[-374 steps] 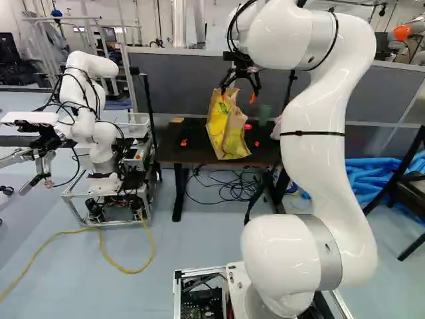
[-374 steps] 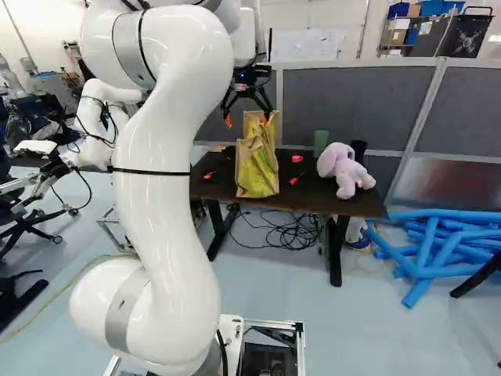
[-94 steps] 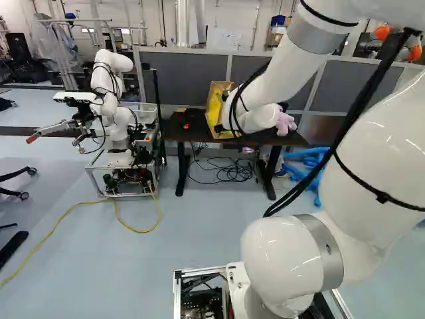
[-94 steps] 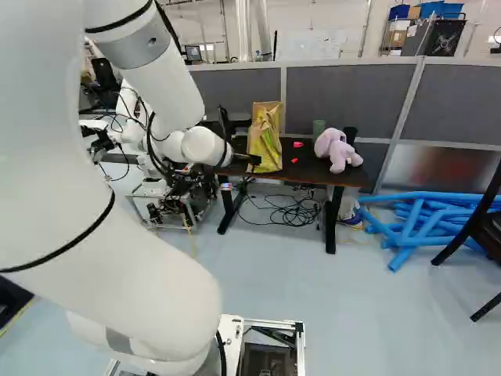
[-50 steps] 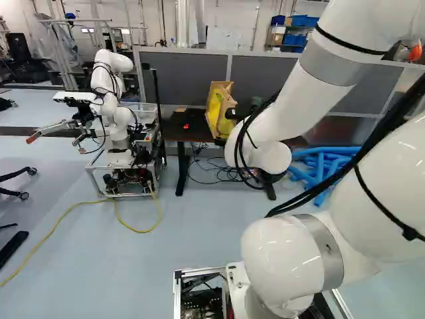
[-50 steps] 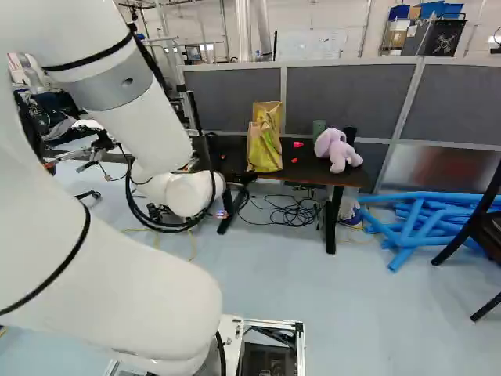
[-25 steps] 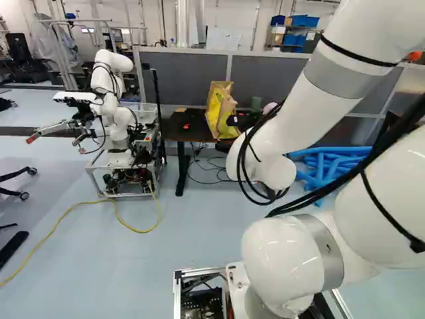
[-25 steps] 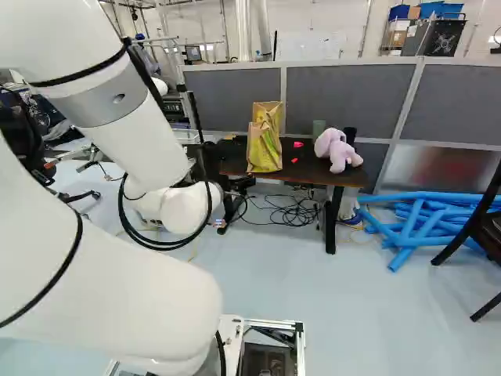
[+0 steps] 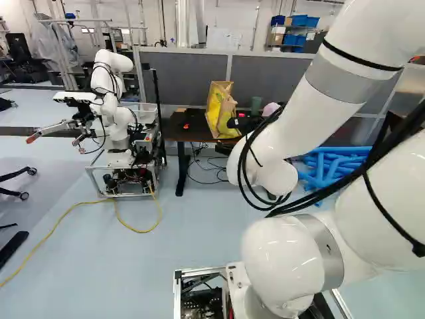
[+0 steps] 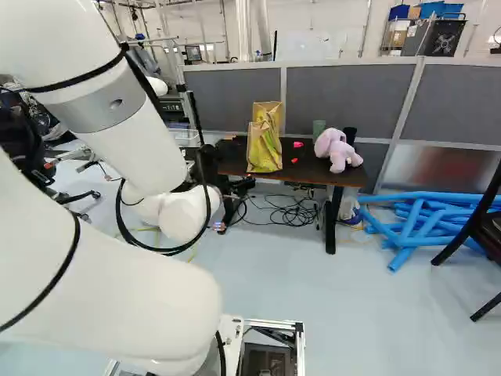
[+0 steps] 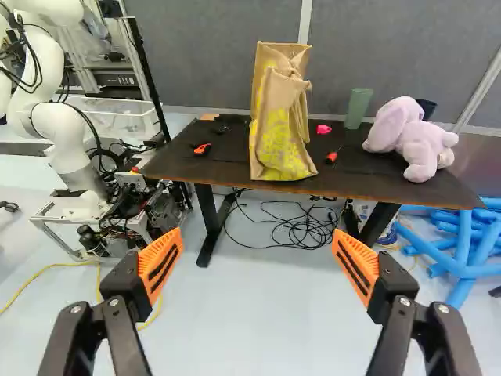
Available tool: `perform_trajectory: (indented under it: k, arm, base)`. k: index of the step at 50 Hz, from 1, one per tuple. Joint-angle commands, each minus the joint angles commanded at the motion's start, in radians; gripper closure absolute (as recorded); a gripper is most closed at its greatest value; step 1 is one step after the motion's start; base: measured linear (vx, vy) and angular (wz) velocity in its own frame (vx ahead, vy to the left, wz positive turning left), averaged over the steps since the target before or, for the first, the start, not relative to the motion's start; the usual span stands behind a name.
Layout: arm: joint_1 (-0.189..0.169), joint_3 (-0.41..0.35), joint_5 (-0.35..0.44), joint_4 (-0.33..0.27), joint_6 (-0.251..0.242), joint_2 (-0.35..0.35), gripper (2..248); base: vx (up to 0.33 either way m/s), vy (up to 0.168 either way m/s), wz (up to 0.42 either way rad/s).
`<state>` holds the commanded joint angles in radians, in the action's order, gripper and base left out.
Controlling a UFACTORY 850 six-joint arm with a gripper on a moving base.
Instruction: Pick up the bag on the ground and place it on the table
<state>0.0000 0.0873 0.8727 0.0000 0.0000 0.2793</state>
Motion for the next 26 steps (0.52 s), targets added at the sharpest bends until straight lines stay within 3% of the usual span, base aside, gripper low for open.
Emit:
perform_trajectory:
  k: [26]
  arm:
    - [0.000,0.000,0.000,0.000,0.000,0.000,3]
  base:
    - [0.000,0.000,0.000]
